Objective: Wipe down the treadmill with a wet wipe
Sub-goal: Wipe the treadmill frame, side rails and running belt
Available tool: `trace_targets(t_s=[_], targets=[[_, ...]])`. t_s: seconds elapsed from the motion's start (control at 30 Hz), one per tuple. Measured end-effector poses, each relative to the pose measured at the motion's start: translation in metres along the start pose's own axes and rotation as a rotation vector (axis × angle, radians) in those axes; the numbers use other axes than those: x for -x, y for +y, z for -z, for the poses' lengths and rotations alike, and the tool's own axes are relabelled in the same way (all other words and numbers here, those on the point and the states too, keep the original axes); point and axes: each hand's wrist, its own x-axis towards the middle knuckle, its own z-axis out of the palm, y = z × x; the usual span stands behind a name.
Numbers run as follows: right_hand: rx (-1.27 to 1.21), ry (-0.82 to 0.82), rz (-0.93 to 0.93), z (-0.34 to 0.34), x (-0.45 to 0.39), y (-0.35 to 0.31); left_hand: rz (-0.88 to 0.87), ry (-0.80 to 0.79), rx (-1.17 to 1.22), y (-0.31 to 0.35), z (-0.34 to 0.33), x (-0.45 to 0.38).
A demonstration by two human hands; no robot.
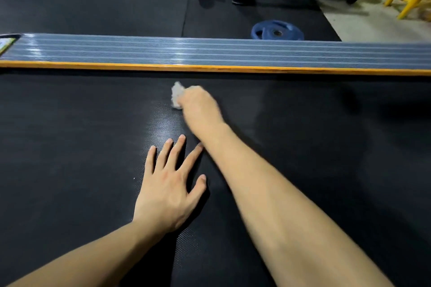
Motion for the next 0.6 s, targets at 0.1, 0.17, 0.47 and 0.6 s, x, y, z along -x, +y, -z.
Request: trace_targets(t_s=[0.1, 0.17, 0.47, 0.6], targets=[[-0.005, -0.002, 0.121, 0.006, 0.007, 0.024, -0.008, 0.005, 0.002, -0.001, 0.001, 0.001], [0.044, 0.114, -0.006, 0.024, 0.017, 0.086, -0.001, 0.014, 0.006, -0.001, 0.001, 0.001], [0.271, 0.219, -0.191, 0.042, 0.033, 0.143, 0.023, -0.008, 0.007, 0.004, 0.004, 0.001], [0.073, 0.002, 0.235, 0.002, 0.015, 0.015, 0.03, -0.045, 0.012, 0.004, 0.007, -0.003]])
